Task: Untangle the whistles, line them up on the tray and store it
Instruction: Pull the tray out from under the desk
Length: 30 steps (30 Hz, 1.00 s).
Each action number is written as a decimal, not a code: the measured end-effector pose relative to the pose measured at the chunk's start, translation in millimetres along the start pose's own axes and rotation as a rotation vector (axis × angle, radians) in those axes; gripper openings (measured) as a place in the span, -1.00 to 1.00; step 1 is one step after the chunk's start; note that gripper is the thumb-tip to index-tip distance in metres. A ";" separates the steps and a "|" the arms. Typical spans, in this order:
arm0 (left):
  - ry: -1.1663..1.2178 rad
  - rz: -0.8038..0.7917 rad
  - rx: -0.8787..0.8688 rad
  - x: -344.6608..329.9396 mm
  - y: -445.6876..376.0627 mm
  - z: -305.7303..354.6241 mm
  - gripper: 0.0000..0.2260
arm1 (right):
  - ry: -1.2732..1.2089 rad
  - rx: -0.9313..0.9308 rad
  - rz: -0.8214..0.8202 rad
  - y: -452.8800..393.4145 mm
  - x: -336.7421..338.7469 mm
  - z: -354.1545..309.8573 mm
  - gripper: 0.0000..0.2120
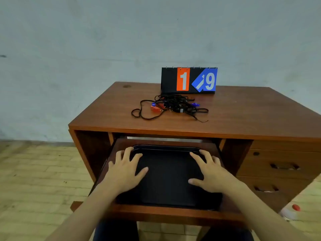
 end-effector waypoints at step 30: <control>-0.048 -0.063 -0.037 -19.9 -2.6 6.1 -0.33 | -0.036 -0.144 -0.059 -6.0 -6.3 -0.5 0.00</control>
Point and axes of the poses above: each hand's wrist, its own y-axis away from the middle knuckle, its own x-axis out of the back of the hand, z = x × y, the point moved 3 cm from there along -y, towards the middle knuckle, and after that the axes turned 12 degrees about -x, right-handed, at the moved point
